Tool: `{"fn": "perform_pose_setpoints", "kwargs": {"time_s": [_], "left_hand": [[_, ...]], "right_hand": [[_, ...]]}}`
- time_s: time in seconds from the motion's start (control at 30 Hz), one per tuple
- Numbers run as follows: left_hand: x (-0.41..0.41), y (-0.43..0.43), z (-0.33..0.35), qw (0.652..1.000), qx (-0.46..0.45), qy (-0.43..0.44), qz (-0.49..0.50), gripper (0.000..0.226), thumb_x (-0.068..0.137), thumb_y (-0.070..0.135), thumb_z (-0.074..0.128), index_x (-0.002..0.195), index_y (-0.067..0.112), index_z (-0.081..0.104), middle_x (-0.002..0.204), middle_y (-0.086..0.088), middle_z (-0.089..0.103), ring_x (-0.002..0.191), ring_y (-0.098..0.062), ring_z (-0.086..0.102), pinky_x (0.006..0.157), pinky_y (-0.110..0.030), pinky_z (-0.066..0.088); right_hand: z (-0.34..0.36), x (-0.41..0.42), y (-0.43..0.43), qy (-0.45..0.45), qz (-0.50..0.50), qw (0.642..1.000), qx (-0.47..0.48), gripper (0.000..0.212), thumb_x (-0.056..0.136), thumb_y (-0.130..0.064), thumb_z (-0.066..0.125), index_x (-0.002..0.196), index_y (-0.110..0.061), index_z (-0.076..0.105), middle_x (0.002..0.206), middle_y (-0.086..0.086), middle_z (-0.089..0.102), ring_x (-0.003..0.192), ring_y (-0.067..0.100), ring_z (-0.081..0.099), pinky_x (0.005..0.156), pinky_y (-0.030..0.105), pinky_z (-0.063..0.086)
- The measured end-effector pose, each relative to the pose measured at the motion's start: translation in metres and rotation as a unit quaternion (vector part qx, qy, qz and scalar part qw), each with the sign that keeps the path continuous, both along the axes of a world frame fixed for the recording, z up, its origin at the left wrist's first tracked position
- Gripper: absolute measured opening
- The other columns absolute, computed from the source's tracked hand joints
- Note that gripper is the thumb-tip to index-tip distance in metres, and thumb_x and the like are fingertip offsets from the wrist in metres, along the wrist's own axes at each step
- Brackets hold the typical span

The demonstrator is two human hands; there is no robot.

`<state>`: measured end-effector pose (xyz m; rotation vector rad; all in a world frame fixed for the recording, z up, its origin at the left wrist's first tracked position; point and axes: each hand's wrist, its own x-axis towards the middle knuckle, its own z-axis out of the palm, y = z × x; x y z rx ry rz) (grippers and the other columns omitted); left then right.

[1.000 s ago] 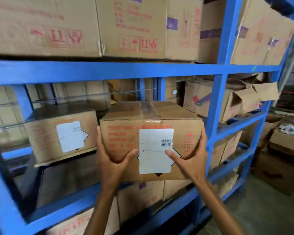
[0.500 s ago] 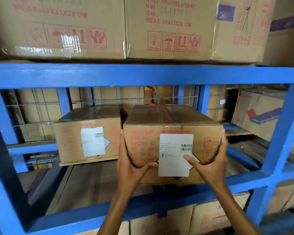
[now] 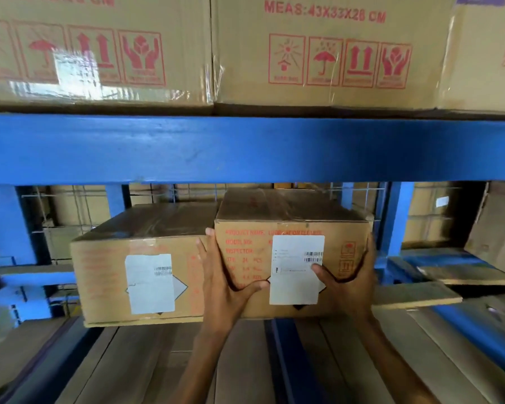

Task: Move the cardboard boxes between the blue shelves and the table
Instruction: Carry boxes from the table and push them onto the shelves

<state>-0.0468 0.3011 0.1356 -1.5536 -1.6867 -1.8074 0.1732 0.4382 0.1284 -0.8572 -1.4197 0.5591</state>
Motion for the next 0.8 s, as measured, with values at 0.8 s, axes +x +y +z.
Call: {"fn": "perform_pose_setpoints", "kwargs": {"time_s": [0.8], "left_hand": [[-0.029, 0.051, -0.042, 0.927, -0.167, 0.159, 0.297, 0.143, 0.064, 0.092, 0.05, 0.16, -0.006, 0.008, 0.168, -0.027, -0.002, 0.157, -0.041, -0.002, 0.128, -0.052, 0.001]], "right_hand": [[-0.048, -0.054, 0.068, -0.061, 0.071, 0.995, -0.019, 0.13, 0.05, -0.077, 0.079, 0.154, -0.059, 0.004, 0.157, 0.001, 0.04, 0.138, 0.031, 0.045, 0.107, 0.053, 0.043]]}}
